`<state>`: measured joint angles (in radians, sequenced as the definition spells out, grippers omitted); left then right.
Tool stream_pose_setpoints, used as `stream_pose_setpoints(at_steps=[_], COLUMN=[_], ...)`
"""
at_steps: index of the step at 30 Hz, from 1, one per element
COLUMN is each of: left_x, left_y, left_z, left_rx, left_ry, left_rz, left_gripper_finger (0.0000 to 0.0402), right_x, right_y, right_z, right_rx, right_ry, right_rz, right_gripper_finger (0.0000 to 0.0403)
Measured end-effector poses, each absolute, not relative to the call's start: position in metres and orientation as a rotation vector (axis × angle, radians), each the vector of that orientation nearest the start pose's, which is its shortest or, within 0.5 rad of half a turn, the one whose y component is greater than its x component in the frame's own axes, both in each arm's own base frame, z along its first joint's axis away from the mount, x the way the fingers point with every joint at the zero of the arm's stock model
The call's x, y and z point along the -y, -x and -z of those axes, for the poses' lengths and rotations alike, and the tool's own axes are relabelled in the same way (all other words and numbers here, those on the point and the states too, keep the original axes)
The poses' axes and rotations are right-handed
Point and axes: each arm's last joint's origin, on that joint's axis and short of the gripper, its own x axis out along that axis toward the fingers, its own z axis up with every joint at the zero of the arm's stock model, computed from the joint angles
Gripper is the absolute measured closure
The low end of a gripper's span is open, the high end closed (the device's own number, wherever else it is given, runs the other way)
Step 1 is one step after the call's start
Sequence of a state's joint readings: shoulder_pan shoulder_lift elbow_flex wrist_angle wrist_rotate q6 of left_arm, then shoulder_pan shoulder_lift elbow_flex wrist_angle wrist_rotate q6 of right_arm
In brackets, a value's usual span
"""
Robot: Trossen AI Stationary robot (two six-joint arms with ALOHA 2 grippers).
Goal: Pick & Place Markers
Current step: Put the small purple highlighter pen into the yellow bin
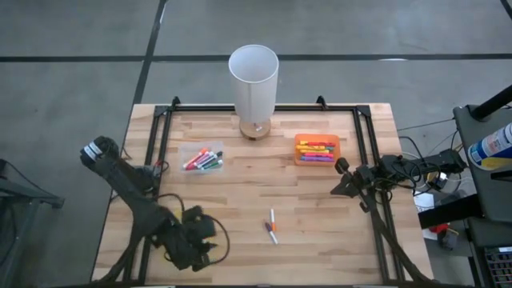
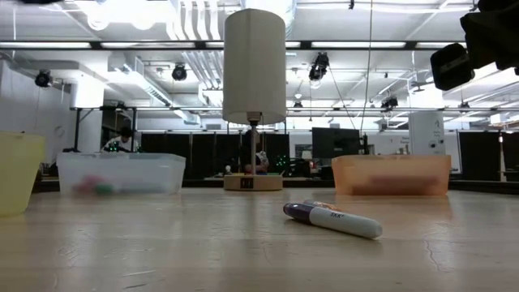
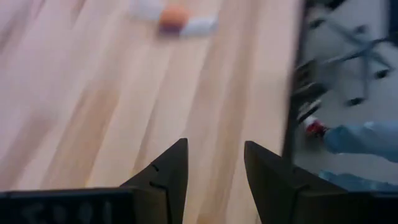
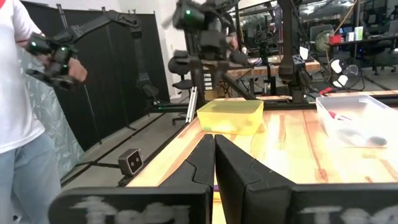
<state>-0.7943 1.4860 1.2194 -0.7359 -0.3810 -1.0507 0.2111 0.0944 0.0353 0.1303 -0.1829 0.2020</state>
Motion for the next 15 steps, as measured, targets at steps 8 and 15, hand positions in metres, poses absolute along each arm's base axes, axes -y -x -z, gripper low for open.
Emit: stream_pose_setpoints(at_steps=[8, 15], left_x=[0.184, 0.139], left_y=[-0.274, -0.312], left_z=[-0.309, -0.324], left_rx=[-0.555, -0.352], left_ry=[0.271, 0.213], left_rz=[0.087, 0.030], left_gripper_finger=[0.0253, 0.0253], right_x=[-0.026, -0.026], right_y=[-0.098, -0.098], right_z=[-0.181, -0.181], right_rx=[0.032, 0.032], right_ry=[-0.200, -0.200], right_rz=[-0.400, -0.400], right_gripper_finger=[0.0394, 0.0394])
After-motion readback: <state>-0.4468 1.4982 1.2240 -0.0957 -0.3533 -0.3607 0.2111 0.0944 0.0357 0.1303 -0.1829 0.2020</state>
